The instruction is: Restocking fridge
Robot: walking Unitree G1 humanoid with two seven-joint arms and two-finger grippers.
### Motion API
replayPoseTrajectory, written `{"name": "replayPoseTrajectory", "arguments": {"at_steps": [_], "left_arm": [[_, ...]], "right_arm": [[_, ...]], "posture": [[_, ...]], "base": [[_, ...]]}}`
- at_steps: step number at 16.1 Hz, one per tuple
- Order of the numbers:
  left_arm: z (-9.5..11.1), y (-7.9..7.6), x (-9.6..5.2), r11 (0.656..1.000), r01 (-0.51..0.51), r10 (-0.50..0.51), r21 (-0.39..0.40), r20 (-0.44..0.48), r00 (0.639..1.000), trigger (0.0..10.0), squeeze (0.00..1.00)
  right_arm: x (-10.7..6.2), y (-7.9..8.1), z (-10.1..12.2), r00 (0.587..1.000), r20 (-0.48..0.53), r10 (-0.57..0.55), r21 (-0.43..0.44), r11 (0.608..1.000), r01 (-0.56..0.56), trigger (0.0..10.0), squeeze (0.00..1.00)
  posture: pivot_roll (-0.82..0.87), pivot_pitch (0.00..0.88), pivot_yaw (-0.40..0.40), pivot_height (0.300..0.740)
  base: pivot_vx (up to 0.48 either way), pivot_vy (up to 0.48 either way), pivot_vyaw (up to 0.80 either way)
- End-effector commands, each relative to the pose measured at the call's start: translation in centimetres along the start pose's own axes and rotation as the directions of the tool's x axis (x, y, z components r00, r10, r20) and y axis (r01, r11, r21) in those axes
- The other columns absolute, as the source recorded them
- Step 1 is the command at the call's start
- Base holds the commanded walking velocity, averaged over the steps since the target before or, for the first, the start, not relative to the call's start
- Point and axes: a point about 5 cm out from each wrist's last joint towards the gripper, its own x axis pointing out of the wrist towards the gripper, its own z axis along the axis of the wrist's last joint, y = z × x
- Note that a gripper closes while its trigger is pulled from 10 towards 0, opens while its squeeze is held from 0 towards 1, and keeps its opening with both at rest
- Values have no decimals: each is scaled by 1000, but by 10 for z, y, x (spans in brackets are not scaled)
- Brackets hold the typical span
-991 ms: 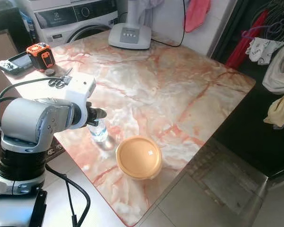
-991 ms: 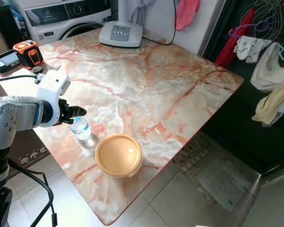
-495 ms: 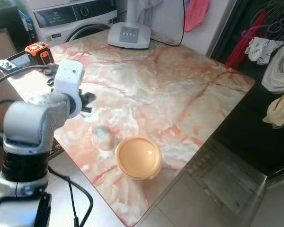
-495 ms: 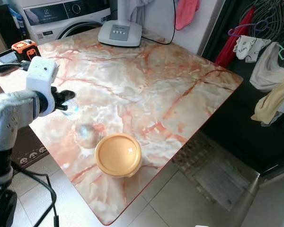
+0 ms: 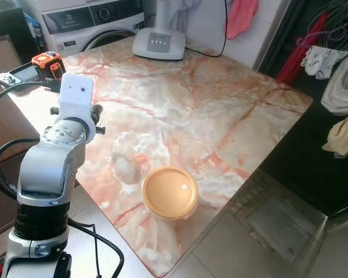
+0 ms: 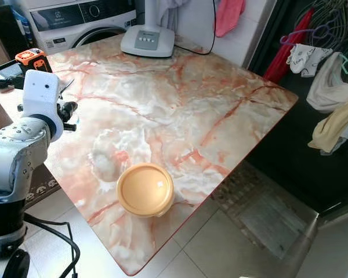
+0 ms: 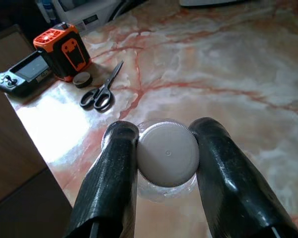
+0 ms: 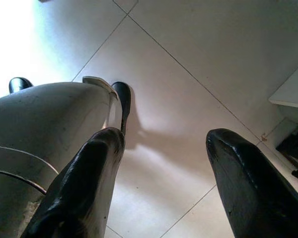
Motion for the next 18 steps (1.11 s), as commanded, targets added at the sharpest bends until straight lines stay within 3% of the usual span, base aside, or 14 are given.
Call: {"name": "replayPoseTrajectory", "arguments": {"at_steps": [1, 2, 4, 5, 9, 11, 15, 18], "left_arm": [[7, 5, -5, 999, -36, 37, -6, 62, 997, 10000, 0], [12, 7, -7, 998, -55, 51, 22, 157, 986, 10000, 0], [14, 4, -9, 998, -48, 40, 28, 224, 974, 10000, 0], [10, -5, -13, 997, -12, -8, 71, 278, 960, 10000, 0], [1, -9, -20, 995, 10, -46, 98, 379, 924, 10000, 0], [-8, -3, -21, 999, -11, -5, 38, 406, 914, 10000, 0], [-16, -3, -31, 998, -45, 13, 48, 538, 843, 10000, 0], [-24, -7, -33, 996, -54, 7, 69, 556, 831, 10000, 0]], "right_arm": [[-2, -4, -7, 1000, -22, -9, 6, 1000, 10, 10000, 0], [-2, -3, -7, 1000, -23, -8, 3, 1000, 8, 10000, 0], [-2, -3, -8, 1000, -24, -7, 2, 1000, 7, 10000, 0], [-2, -3, -8, 1000, -25, -6, 3, 1000, 6, 10000, 0], [-2, -3, -7, 1000, -25, -10, 8, 1000, 10, 10000, 0], [-2, -3, -7, 1000, -24, -11, 12, 1000, 11, 10000, 0], [-2, -6, -5, 1000, -10, -26, 21, 999, 26, 10000, 0], [-3, -8, -5, 999, 3, -38, 39, 999, 38, 10000, 0]], "posture": [[105, 58, -109, 740], [103, 52, -107, 740], [102, 49, -107, 740], [104, 50, -107, 740], [109, 62, -111, 740], [105, 66, -112, 740], [98, 71, -124, 740], [94, 71, -127, 740]], "base": [[0, 0, 0], [0, 0, 0], [0, 0, 0], [0, 0, 0], [0, 0, 0], [0, 0, 0], [0, 0, 0], [0, 0, 0]]}}
